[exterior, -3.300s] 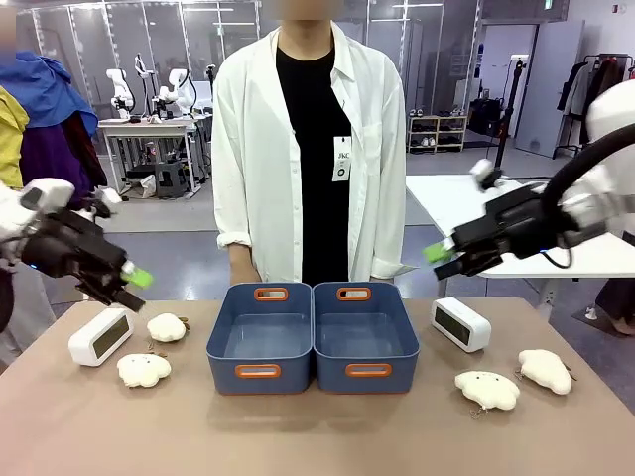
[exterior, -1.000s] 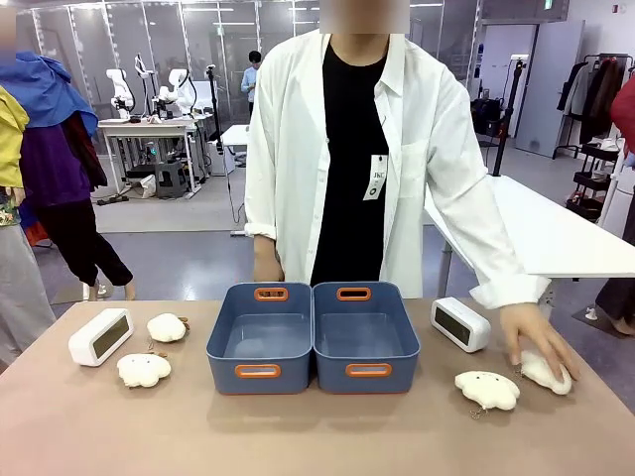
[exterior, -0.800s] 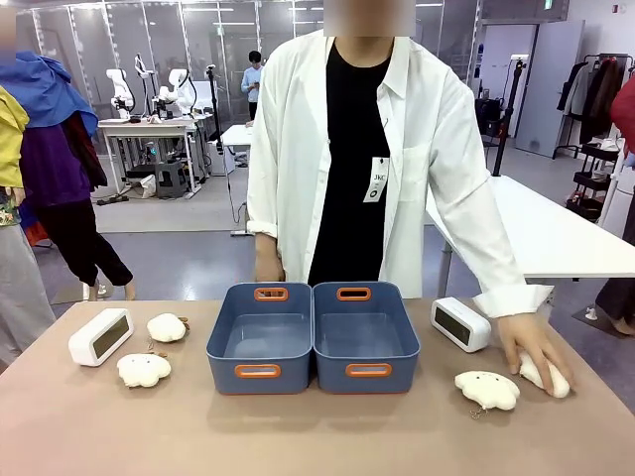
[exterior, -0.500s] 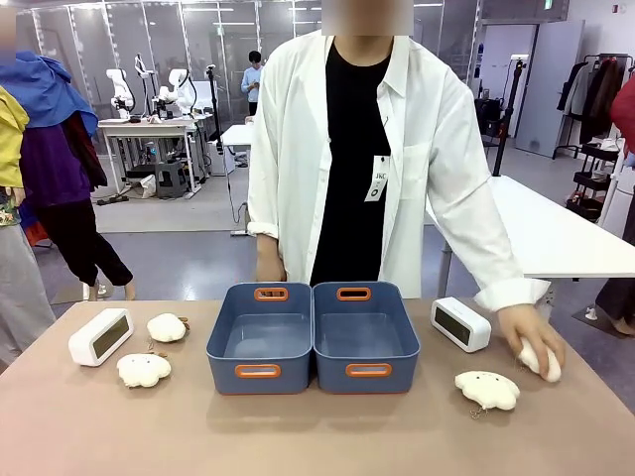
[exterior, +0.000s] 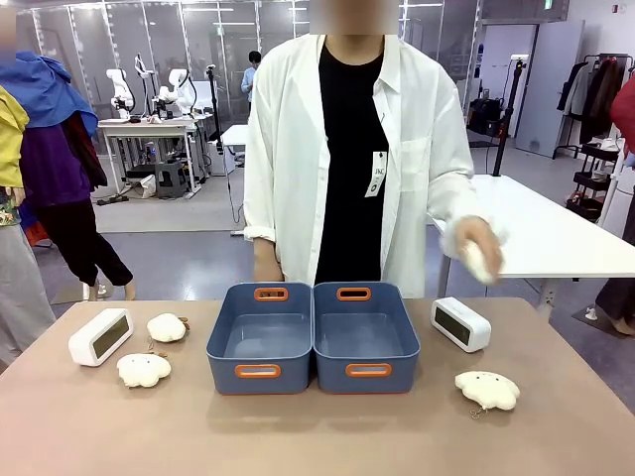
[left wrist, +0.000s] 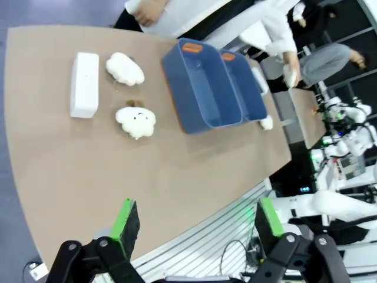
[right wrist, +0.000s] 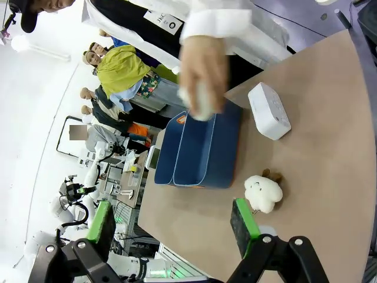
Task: Sort the digital clocks into the basket.
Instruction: Pick up the Digital clock from the table and place it into the empty Plastic storage basket.
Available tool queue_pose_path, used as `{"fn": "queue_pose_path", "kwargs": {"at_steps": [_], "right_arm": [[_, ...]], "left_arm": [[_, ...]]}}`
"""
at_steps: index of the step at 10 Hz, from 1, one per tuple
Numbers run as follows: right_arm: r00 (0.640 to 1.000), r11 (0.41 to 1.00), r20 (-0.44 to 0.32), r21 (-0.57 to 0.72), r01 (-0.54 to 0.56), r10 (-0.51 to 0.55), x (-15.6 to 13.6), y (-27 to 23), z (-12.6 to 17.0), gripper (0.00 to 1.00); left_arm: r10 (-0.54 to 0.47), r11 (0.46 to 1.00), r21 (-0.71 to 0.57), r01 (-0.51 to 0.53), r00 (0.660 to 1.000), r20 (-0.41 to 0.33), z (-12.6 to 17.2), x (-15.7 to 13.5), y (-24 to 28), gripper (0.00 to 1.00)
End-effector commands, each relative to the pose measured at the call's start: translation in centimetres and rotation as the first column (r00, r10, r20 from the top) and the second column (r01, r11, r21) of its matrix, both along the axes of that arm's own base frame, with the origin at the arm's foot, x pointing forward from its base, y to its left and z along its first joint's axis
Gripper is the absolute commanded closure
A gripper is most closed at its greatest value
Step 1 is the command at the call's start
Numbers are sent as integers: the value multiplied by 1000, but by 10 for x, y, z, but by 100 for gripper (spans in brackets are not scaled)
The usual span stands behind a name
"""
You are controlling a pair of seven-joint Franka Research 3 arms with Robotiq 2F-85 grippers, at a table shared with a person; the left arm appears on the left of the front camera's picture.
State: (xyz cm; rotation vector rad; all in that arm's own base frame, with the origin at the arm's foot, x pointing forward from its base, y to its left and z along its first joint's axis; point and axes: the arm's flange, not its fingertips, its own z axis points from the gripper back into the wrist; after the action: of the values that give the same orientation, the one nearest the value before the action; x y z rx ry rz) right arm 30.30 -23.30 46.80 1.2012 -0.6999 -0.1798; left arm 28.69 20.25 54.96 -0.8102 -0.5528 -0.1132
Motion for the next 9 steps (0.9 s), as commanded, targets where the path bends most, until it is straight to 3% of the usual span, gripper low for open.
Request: {"fn": "queue_pose_path", "kwargs": {"at_steps": [1,3,6,9], "right_arm": [[1000,1000,15,-3,-5,5,-1,1,1,0],[1000,1000,15,-3,-5,5,-1,1,1,0],[1000,1000,15,-3,-5,5,-1,1,1,0],[1000,1000,15,-3,-5,5,-1,1,1,0]], "left_arm": [[26,992,122,-27,1000,6,20,11,-22,0],[40,968,249,-18,996,-81,32,50,-49,0],[77,902,430,-37,994,-75,20,78,-80,0],[113,855,514,-73,992,-47,-6,112,-106,0]]}}
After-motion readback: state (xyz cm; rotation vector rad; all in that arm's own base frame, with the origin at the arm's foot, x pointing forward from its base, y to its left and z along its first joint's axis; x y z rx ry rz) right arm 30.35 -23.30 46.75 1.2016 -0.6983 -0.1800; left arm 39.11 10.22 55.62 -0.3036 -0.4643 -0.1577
